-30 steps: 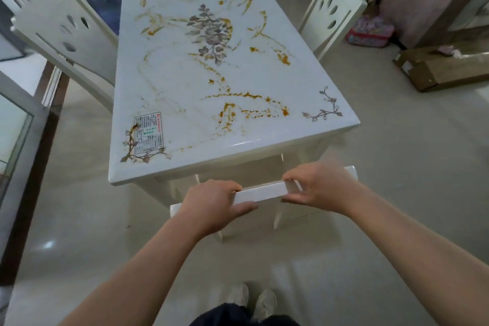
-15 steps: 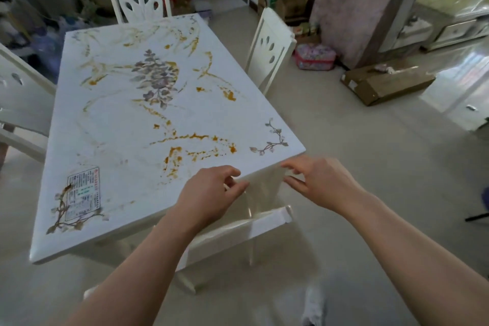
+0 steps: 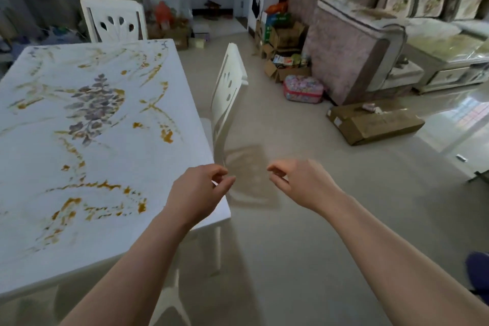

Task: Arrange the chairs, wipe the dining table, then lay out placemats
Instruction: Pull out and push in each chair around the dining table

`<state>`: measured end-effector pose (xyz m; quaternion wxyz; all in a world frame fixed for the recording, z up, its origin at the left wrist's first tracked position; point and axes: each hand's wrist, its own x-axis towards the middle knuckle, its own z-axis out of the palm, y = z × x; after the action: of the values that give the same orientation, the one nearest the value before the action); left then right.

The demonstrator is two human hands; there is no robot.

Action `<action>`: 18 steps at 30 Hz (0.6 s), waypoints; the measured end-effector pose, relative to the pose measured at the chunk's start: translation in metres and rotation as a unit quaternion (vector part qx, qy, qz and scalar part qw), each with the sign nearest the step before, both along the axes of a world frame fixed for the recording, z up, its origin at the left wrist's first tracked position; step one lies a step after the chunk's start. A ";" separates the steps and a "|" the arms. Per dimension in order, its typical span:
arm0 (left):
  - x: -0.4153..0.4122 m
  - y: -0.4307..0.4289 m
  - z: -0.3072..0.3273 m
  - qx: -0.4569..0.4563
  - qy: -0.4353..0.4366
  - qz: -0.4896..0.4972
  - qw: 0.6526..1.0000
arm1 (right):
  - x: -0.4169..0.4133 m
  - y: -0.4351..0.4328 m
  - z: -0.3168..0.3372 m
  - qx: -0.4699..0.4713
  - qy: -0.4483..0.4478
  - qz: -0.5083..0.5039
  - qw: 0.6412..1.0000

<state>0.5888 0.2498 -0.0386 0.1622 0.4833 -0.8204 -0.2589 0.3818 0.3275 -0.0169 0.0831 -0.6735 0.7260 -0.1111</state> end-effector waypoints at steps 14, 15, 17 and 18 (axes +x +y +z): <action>-0.157 -0.156 0.010 -0.010 0.004 0.117 0.993 | -0.165 -0.185 -0.008 0.002 -0.008 0.071 0.997; -0.166 -0.172 0.010 -0.009 0.008 0.126 0.992 | -0.177 -0.202 -0.005 0.000 -0.006 0.075 0.997; -0.188 -0.205 0.011 -0.004 0.005 0.144 0.990 | -0.200 -0.240 0.003 0.005 -0.008 0.081 0.997; -0.199 -0.222 0.013 -0.004 0.001 0.152 0.988 | -0.211 -0.261 0.009 0.006 -0.006 0.085 0.996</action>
<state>0.3894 0.0273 -0.0252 0.2022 0.6017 -0.7380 -0.2287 0.1709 0.0664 -0.0079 0.1006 -0.7319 0.6661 -0.1026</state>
